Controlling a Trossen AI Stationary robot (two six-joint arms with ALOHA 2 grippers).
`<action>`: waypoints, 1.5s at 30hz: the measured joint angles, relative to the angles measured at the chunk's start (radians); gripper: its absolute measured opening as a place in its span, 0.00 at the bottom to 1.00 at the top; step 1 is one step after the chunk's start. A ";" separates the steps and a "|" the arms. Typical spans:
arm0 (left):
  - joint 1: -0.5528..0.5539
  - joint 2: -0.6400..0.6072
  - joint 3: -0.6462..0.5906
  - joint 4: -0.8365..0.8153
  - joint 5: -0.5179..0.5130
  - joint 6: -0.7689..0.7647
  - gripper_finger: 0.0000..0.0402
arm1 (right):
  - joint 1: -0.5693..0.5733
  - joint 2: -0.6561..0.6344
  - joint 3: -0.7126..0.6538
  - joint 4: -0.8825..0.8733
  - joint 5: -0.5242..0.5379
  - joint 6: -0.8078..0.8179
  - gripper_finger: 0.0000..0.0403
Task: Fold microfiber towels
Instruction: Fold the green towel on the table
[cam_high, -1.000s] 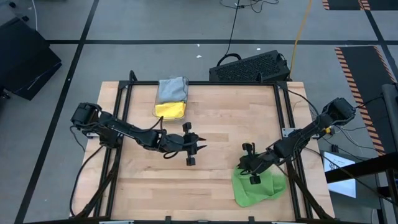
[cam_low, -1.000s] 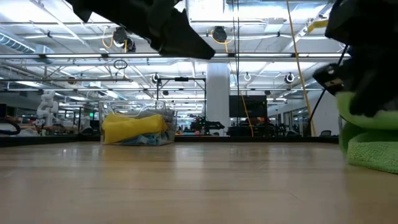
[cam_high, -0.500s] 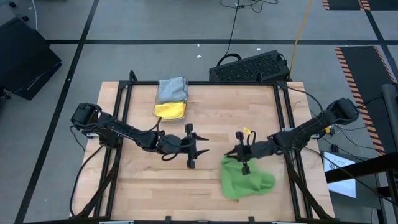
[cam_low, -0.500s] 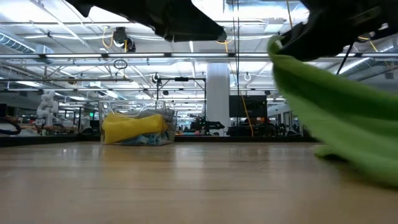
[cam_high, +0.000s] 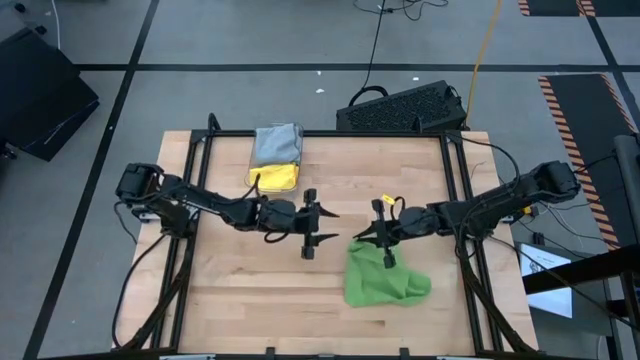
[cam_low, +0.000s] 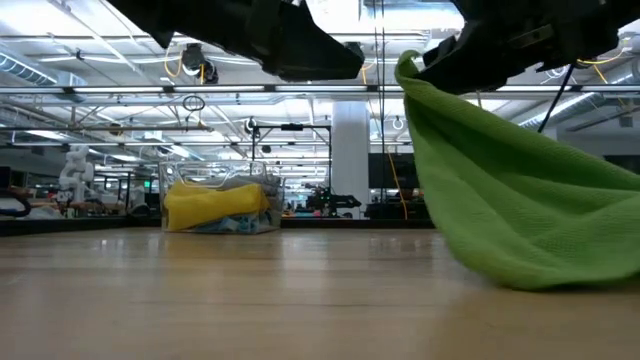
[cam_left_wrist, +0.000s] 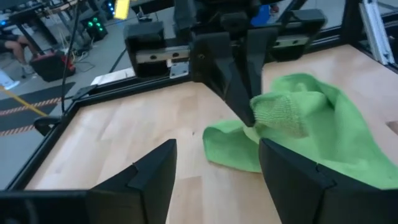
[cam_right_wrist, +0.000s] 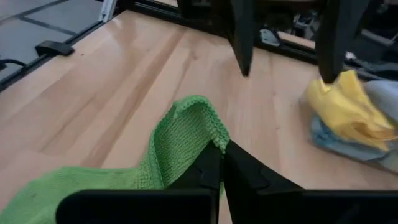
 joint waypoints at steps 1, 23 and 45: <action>0.011 0.000 0.000 0.000 0.014 -0.003 0.57 | -0.009 0.000 0.000 0.007 0.000 -0.008 0.01; 0.124 0.079 0.001 0.164 0.181 0.003 0.57 | -0.118 0.000 0.000 0.140 0.001 -0.171 0.01; 0.152 0.109 0.000 0.273 0.289 0.004 0.11 | -0.118 -0.001 0.000 0.225 0.006 -0.201 0.01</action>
